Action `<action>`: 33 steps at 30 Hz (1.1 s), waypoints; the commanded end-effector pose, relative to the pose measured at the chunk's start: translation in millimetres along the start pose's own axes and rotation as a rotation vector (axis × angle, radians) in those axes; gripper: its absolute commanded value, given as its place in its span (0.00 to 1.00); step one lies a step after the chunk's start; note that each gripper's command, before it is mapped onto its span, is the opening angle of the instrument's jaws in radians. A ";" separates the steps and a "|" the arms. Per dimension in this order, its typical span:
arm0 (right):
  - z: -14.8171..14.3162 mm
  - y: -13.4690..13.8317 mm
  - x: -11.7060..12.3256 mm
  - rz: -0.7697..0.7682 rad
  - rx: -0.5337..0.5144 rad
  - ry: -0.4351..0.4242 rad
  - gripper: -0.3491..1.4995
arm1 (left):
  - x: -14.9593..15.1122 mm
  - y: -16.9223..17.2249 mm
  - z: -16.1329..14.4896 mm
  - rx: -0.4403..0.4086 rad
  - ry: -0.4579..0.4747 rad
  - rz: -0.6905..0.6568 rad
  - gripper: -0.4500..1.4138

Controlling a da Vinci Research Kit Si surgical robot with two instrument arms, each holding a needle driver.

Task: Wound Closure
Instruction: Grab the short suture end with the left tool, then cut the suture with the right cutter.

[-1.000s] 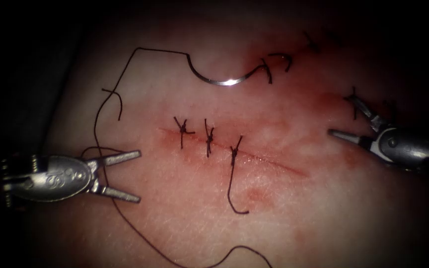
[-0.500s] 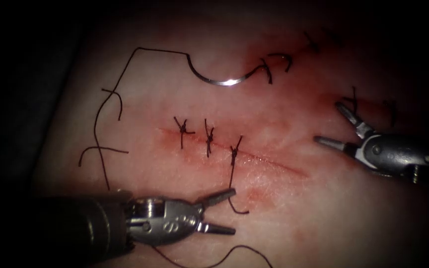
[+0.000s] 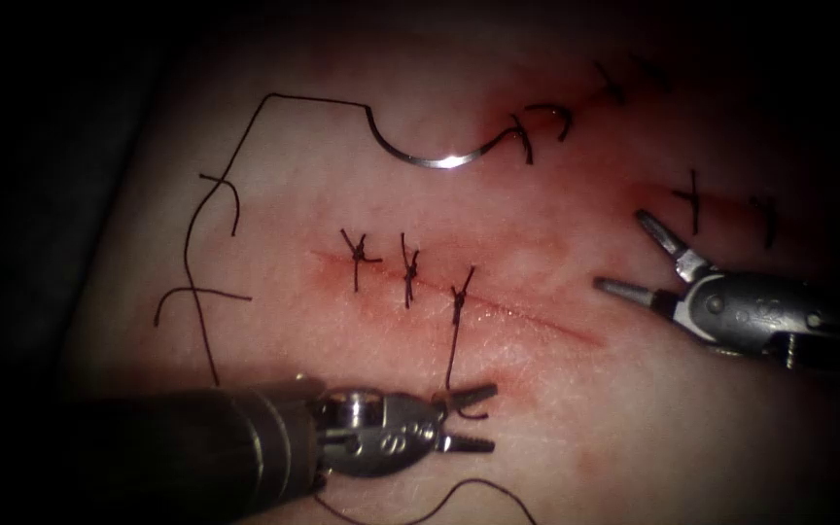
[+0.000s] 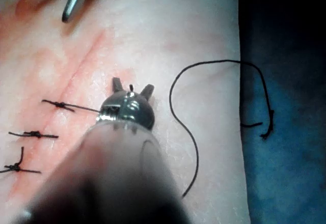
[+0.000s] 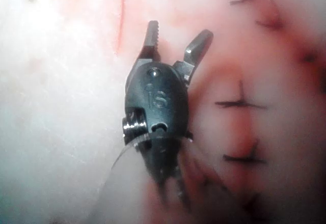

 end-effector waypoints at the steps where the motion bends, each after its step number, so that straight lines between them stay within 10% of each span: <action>1: 0.6 -0.8 -0.5 0.002 0.002 0.001 0.84 | -0.3 0.2 0.9 -0.001 0.001 -0.005 0.14; 3: 0.5 -0.8 -0.5 0.002 0.002 0.002 0.84 | -0.4 0.2 0.8 -0.004 0.000 -0.010 0.00; 33: 6.4 -12.4 1.3 -0.303 0.287 0.173 0.93 | 1.9 -3.0 -4.8 -0.019 0.083 -0.088 0.00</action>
